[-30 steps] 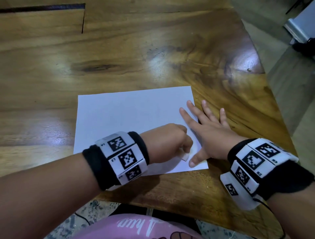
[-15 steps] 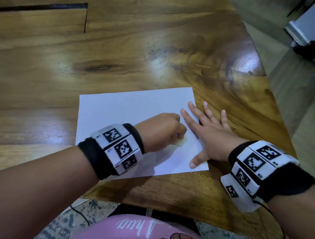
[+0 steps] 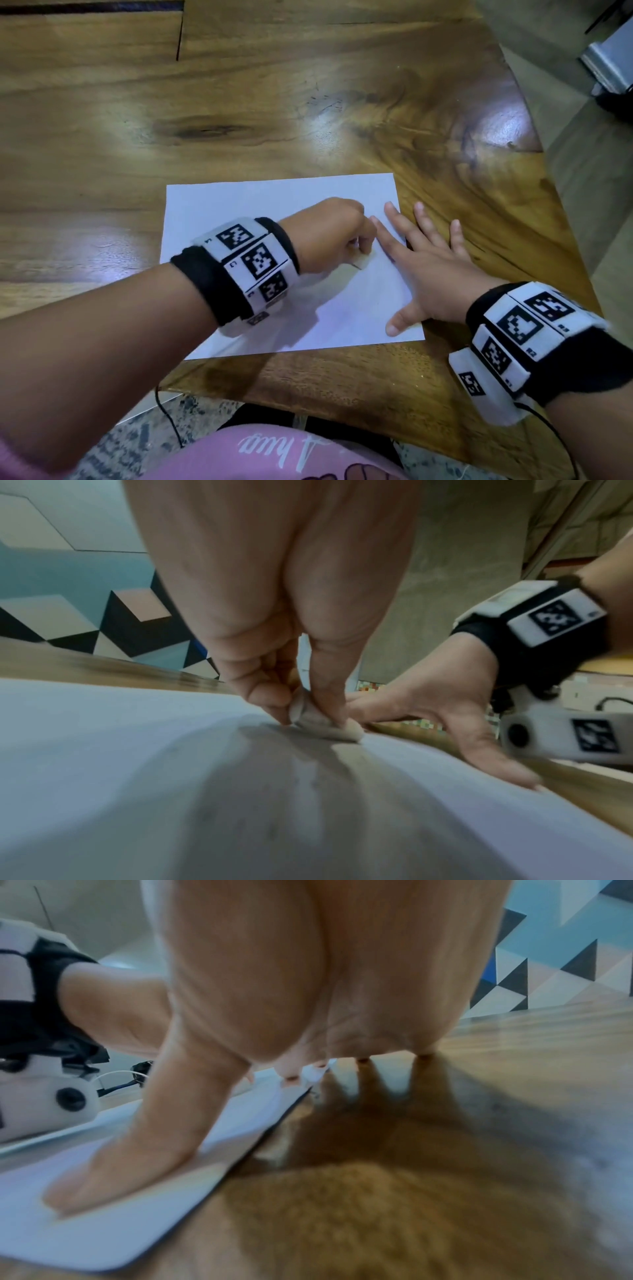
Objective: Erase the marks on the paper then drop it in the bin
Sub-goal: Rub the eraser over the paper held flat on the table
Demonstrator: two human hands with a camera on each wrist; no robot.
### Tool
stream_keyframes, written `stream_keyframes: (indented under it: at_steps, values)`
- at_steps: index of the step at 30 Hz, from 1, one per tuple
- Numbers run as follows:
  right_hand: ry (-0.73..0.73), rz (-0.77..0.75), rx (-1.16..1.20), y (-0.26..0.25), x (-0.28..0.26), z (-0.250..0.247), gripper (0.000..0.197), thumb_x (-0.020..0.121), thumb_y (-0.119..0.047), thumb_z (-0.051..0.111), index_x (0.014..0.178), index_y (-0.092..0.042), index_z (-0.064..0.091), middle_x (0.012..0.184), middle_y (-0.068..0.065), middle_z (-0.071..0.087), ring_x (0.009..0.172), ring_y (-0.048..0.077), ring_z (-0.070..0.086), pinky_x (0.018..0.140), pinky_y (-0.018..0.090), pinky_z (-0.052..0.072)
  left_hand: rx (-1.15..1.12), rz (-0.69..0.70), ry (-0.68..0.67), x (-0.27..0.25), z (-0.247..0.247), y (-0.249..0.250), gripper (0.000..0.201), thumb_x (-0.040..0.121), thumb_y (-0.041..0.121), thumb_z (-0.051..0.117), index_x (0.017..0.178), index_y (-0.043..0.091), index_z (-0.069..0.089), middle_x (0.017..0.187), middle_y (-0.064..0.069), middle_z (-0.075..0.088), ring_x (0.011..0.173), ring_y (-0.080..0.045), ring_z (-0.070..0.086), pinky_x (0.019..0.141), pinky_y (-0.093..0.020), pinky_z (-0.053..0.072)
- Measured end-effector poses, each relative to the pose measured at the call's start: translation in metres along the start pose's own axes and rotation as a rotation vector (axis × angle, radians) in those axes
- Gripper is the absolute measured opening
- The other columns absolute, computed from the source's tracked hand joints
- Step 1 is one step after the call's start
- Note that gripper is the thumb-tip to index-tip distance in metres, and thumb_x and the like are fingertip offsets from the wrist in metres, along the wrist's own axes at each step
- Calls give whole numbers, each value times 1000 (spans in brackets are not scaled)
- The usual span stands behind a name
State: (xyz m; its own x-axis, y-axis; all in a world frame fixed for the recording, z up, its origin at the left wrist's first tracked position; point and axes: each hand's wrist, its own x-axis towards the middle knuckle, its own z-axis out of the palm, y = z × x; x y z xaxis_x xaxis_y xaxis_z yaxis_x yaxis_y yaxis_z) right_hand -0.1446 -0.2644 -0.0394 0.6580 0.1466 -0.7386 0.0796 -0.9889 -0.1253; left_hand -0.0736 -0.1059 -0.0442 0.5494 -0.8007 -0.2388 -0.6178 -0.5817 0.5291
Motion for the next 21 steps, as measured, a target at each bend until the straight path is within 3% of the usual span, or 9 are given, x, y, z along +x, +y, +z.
stream_keyframes:
  at_steps: [4, 7, 9, 12, 15, 18, 21]
  values:
    - [-4, 4, 4, 0, 0, 0, 144, 52, -64, 78, 135, -39, -37, 136, -15, -52, 123, 21, -51, 106, 60, -22, -22, 8, -131, -28, 3, -12, 7, 75, 8, 62, 77, 12, 68, 82, -7, 64, 74, -21, 55, 65, -27, 39]
    - [-2, 0, 6, 1, 0, 0, 143, 53, -63, 78, 135, -39, -38, 136, -15, -52, 123, 21, -52, 106, 59, -22, -18, -4, -240, -43, 0, -19, 12, 75, 7, 63, 79, 15, 70, 77, 3, 63, 71, -10, 51, 61, -15, 36]
    - [3, 0, 4, 1, 1, 1, 144, 52, -63, 78, 134, -40, -38, 136, -16, -53, 123, 20, -52, 105, 60, -22, -17, 0, -191, -32, -4, -15, 7, 76, 12, 65, 79, 16, 70, 72, 7, 56, 68, -8, 48, 57, -9, 31]
    - [5, 1, -3, 1, 2, 1, 145, 50, -65, 78, 131, -41, -40, 135, -16, -54, 123, 21, -52, 105, 60, -22, 19, -8, -28, -5, -4, -4, 11, 76, 23, 67, 83, 14, 67, 73, 4, 51, 70, -13, 46, 57, -21, 25]
    - [9, -1, -2, 1, 2, 1, 145, 50, -65, 78, 131, -41, -40, 135, -16, -53, 123, 20, -52, 104, 60, -23, 10, -7, -10, -6, 3, 0, 6, 79, 18, 63, 80, 12, 65, 74, 0, 49, 72, -19, 49, 61, -25, 28]
    - [8, -7, 6, 2, 2, 1, 144, 51, -65, 78, 130, -42, -40, 135, -17, -53, 122, 20, -52, 105, 59, -23, 10, 45, -184, -31, 6, -10, 9, 73, 5, 61, 73, 13, 66, 76, -6, 61, 72, -23, 55, 65, -28, 42]
    - [16, -12, 8, 3, 1, 2, 143, 52, -64, 78, 128, -42, -41, 136, -17, -53, 122, 19, -53, 105, 58, -24, 37, -70, -345, -44, -4, -20, 14, 70, 6, 64, 77, 18, 69, 79, 1, 66, 71, -14, 57, 68, -24, 47]
